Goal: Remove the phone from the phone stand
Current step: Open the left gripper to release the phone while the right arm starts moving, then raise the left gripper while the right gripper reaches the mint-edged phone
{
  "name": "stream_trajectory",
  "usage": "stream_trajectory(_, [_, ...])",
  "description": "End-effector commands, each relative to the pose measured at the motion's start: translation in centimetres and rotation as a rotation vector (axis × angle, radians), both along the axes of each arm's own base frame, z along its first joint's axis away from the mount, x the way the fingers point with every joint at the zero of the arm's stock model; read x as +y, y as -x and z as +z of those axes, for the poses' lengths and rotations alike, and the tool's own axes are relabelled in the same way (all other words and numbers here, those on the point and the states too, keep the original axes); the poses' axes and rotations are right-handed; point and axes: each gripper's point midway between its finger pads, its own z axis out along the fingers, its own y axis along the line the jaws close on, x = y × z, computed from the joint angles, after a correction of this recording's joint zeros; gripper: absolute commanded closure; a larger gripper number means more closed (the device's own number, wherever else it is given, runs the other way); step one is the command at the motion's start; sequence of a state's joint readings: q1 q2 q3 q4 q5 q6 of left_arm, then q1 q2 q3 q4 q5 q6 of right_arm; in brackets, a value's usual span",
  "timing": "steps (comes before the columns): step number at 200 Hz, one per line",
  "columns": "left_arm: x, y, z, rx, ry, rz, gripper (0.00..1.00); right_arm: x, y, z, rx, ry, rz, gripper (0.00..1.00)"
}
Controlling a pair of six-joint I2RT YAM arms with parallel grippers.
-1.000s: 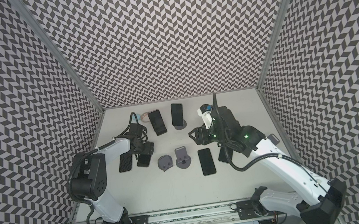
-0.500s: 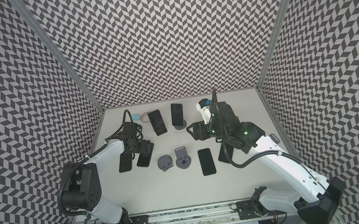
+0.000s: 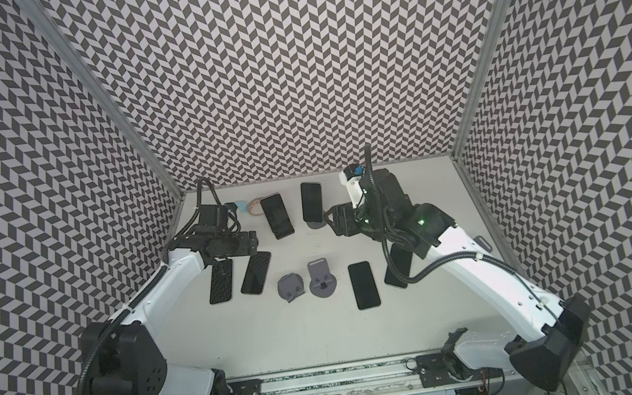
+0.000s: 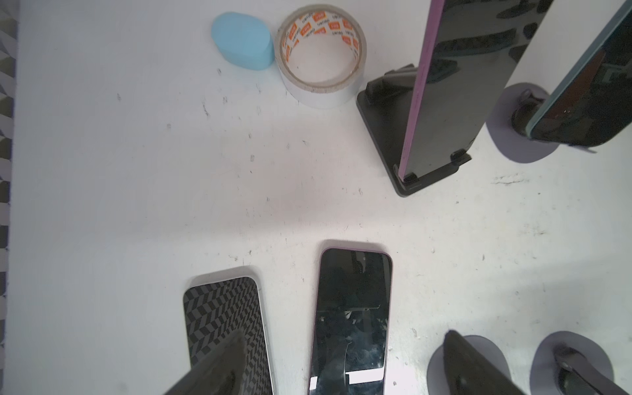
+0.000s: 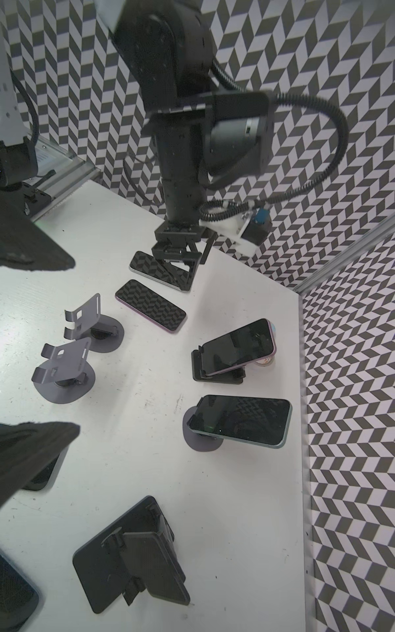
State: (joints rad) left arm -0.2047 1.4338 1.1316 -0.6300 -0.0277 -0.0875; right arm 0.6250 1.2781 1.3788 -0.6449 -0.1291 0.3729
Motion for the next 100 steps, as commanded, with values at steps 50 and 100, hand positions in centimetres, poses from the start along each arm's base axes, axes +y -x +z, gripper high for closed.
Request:
stream_trajectory(50, [-2.7,5.8,8.4,-0.228,0.164,-0.075,0.08,0.6,-3.3,1.4,-0.034,-0.034,-0.121,0.31])
stream_trajectory(100, [-3.4,9.6,9.8,-0.341,0.245,-0.071,0.08,3.7,-4.3,2.4,-0.091,-0.046,-0.16,0.31])
